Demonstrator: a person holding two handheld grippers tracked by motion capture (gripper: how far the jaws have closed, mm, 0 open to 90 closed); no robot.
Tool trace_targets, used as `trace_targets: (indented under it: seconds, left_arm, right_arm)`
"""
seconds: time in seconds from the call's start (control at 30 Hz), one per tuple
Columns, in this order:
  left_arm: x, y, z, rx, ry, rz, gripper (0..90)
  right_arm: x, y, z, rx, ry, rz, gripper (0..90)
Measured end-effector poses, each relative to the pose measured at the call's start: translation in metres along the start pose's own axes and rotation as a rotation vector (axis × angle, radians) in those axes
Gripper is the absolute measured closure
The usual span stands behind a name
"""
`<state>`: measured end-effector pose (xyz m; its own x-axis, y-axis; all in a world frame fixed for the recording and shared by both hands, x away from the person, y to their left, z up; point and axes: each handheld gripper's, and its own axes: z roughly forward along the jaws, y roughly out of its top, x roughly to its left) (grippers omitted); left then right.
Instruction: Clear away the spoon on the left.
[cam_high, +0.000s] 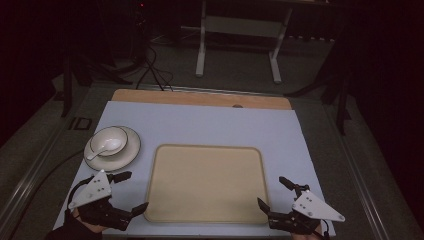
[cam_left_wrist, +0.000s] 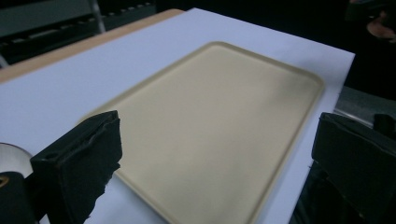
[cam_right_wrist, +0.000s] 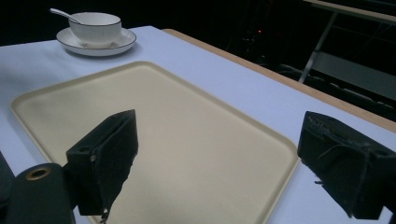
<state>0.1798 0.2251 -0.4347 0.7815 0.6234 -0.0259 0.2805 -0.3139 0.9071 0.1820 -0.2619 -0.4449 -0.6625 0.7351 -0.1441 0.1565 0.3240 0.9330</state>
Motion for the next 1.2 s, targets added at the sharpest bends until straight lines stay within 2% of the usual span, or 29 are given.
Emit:
trace_targets:
  seconds: [0.23,0.3,0.63,0.77,0.97,1.1,1.2]
  left_arm:
    - [0.005,0.013,-0.009,0.0,0.016,0.034,4.7]
    - [0.006,0.016,-0.012,-0.004,0.009,0.033,5.0]
    - [0.017,0.03,-0.031,-0.021,0.057,0.05,9.5]
    - [0.026,0.033,-0.044,-0.045,0.095,0.034,11.4]
    - [0.038,0.034,-0.055,-0.048,0.156,0.013,13.9]
    - [0.047,0.033,-0.06,-0.05,0.184,-0.012,15.1]
    - [0.054,0.032,-0.064,-0.056,0.222,-0.035,15.9]
  right_arm:
    - [0.001,0.001,-0.001,-0.015,0.007,-0.001,12.3]
    - [0.0,0.001,-0.001,-0.017,0.01,-0.001,12.3]
    - [0.001,0.001,-0.001,-0.023,0.008,-0.003,12.3]
    - [0.001,0.001,-0.001,-0.022,0.005,-0.003,12.3]
    - [0.001,0.001,-0.001,-0.023,0.004,-0.005,12.3]
    - [0.001,0.001,-0.001,-0.023,0.006,-0.004,12.3]
    - [0.001,0.001,-0.001,-0.023,0.008,-0.005,12.3]
